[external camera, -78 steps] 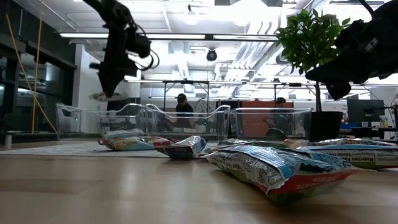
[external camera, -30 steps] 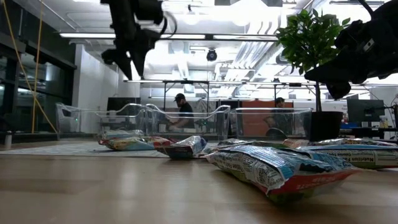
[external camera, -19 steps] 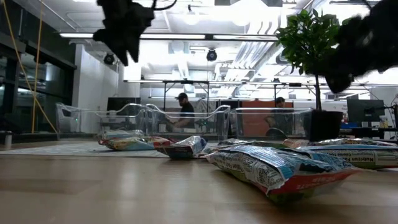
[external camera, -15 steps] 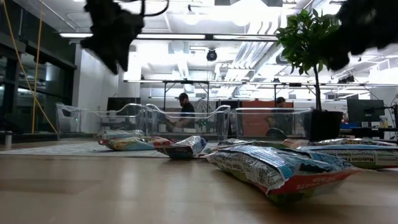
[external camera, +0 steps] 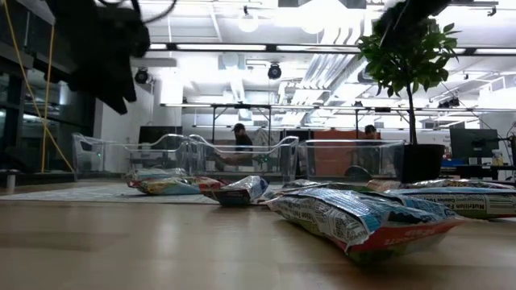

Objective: Pick and place Granola Bars by type
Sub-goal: Put the yellow granola bar into the left transparent bin

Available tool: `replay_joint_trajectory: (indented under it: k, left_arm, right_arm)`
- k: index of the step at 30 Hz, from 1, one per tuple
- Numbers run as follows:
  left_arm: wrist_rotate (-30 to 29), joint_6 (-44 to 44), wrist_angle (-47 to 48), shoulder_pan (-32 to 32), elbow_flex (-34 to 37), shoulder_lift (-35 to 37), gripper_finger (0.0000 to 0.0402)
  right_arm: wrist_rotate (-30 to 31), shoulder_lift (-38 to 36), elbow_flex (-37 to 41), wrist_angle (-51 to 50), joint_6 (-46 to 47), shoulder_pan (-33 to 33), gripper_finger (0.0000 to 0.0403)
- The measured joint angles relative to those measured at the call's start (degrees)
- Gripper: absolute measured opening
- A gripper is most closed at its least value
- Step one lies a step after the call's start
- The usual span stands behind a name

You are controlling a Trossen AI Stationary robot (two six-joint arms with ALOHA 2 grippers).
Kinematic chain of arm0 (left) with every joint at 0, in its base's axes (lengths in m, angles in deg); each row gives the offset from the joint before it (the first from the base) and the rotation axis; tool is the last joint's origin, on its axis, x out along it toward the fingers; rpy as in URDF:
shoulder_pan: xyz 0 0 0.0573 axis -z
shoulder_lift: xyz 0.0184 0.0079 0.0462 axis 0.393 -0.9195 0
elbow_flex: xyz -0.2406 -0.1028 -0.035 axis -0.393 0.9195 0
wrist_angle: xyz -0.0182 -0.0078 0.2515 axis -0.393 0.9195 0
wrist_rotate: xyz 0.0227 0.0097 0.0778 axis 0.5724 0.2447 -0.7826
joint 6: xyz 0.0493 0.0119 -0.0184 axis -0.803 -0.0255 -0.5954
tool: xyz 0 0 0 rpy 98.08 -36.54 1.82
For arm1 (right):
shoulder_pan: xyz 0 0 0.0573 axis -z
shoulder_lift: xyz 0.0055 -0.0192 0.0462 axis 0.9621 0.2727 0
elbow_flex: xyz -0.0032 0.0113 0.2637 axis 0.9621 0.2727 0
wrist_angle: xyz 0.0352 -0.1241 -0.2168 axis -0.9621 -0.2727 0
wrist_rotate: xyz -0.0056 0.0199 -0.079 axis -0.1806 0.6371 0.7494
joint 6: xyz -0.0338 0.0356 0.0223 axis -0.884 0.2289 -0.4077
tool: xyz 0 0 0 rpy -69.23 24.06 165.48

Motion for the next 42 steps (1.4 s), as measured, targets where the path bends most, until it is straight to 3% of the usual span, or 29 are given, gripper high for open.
replay_joint_trajectory:
  k: [4,7,15,24,29,33,42]
  left_arm:
    - [-2.5,-5.2,1.0,4.0,0.3,4.6,0.0193]
    - [-5.8,-5.9,0.3,6.7,3.2,10.6,0.0193]
    - [-6.4,-2.7,-2.4,11.2,17.0,28.8,0.0193]
    - [-6.0,-5.3,-7.4,11.7,28.6,41.5,0.0193]
    - [-5.5,-7.0,-16.5,11.6,34.4,44.6,0.0193]
    - [-6.2,-13.5,-20.5,11.6,34.8,44.0,0.0193]
    - [-8.4,-16.2,-18.4,11.6,34.7,44.0,0.0193]
  right_arm:
    - [-3.1,10.8,-5.4,-1.6,0.6,-3.1,0.0232]
    - [-3.3,17.3,-7.7,-1.9,0.9,-5.1,0.0256]
    - [-3.3,27.1,-12.0,-0.9,6.5,-8.0,0.0260]
    - [-3.8,33.8,-12.7,1.7,7.7,-9.0,0.0261]
    - [-3.7,37.1,-12.7,3.3,5.8,-9.0,0.0261]
    - [-4.0,39.0,-12.7,5.2,3.8,-9.0,0.0261]
    - [-4.6,44.6,-12.7,9.0,-1.4,-9.0,0.0261]
